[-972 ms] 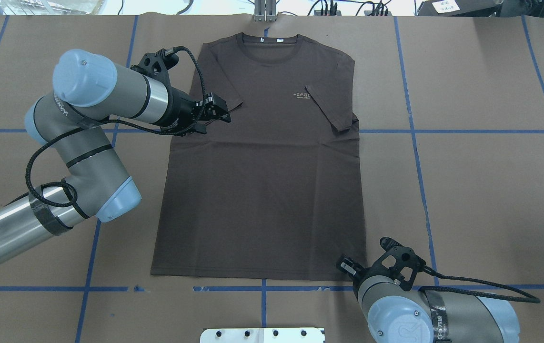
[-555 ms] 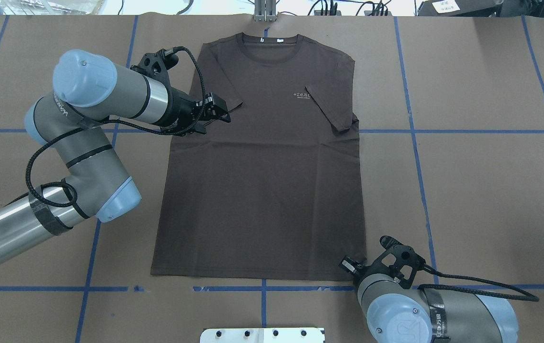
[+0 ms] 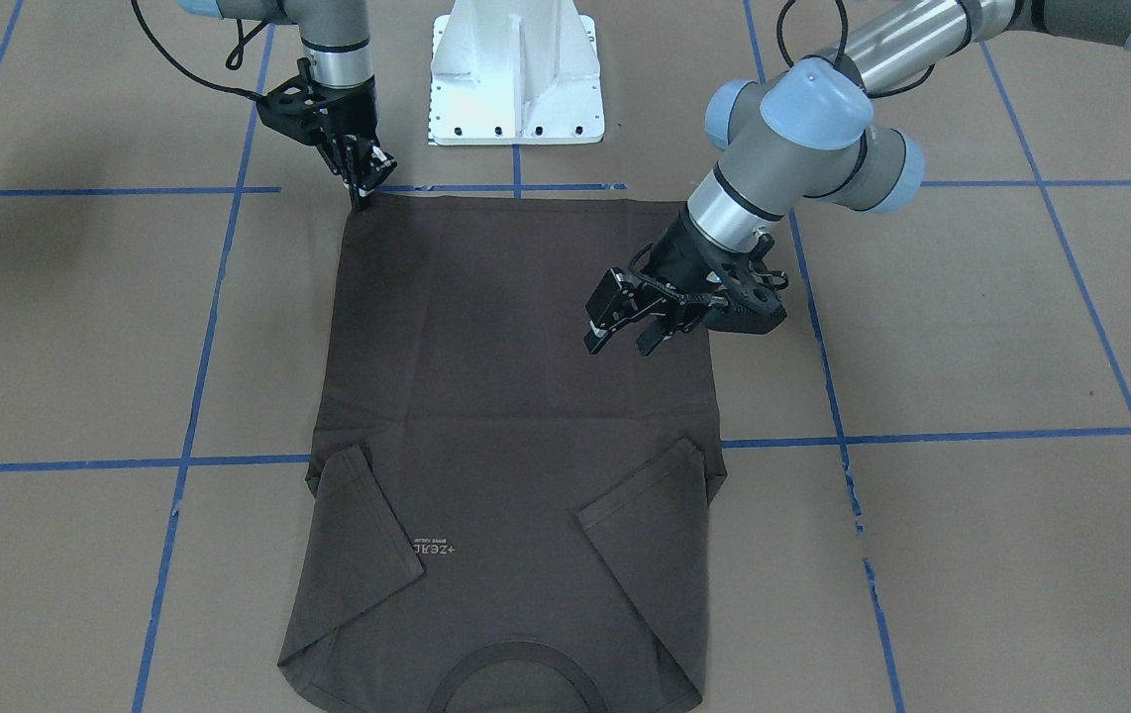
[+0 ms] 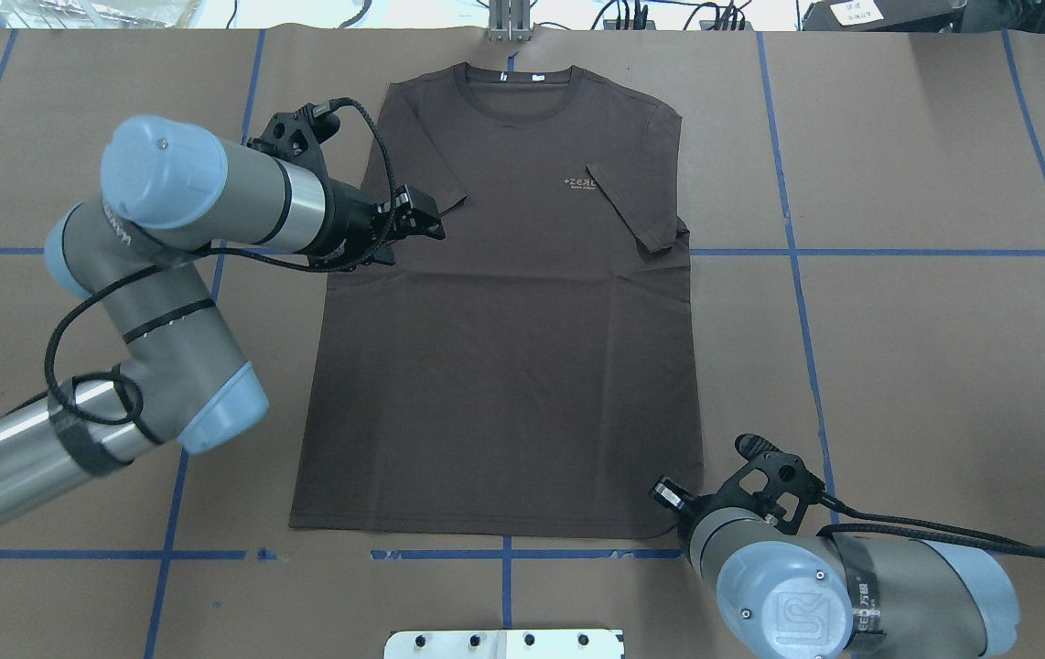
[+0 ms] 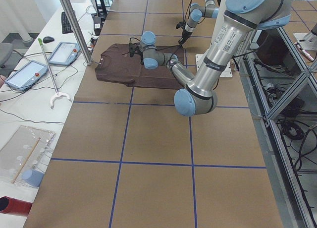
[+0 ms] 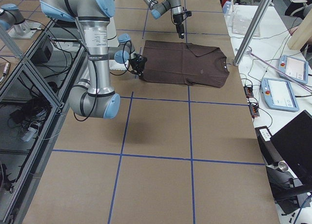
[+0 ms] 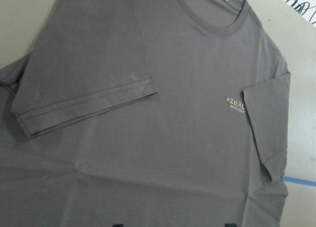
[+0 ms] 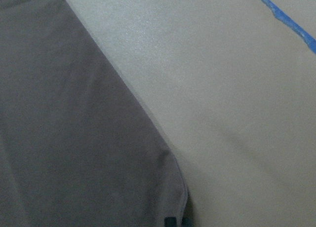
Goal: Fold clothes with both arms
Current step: 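Lower the right gripper to the hem corner while the left gripper moves down, then grasp both hem corners nearest the robot with both grippers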
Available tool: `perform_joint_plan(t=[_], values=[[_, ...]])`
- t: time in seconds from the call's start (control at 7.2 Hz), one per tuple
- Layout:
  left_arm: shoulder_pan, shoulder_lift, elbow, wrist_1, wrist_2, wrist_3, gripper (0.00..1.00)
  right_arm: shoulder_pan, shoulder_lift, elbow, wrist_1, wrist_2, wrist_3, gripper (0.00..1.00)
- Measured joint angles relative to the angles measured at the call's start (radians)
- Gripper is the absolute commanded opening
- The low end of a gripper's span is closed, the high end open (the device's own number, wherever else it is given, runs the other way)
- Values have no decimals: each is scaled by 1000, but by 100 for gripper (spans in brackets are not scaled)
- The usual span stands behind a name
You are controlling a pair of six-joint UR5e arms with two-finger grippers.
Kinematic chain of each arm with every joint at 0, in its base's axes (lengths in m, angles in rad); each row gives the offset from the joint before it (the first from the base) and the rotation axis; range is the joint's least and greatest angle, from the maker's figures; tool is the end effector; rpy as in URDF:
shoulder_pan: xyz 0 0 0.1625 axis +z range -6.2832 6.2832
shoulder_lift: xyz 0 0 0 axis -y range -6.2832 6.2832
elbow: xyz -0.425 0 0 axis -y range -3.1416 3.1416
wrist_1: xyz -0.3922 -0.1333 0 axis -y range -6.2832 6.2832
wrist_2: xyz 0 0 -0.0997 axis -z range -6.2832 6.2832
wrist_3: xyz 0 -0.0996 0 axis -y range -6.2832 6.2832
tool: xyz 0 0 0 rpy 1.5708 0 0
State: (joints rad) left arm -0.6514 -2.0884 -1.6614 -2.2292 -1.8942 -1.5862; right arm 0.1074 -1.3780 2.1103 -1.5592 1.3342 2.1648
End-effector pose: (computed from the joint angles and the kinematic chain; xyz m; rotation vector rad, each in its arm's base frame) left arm 0.4570 -0.4762 0.2409 0.1281 1.2852 -0.3677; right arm -0.4923 -0.2106 0.3211 0.0416 -0.7924 0.7532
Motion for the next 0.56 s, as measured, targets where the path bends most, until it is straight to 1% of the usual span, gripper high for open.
perform_joint_plan(t=[0.14, 0.28, 0.42, 0.56], values=[[76, 99, -112, 47, 87, -36, 80, 9, 1, 27, 0, 9, 0, 0], [159, 223, -224, 72, 178, -84, 79, 19, 2, 51, 1, 18, 0, 0], [229, 335, -299, 82, 252, -121, 78, 34, 2, 74, 2, 35, 0, 0], [266, 394, -333, 100, 291, -137, 78, 50, 2, 88, 3, 52, -1, 0]])
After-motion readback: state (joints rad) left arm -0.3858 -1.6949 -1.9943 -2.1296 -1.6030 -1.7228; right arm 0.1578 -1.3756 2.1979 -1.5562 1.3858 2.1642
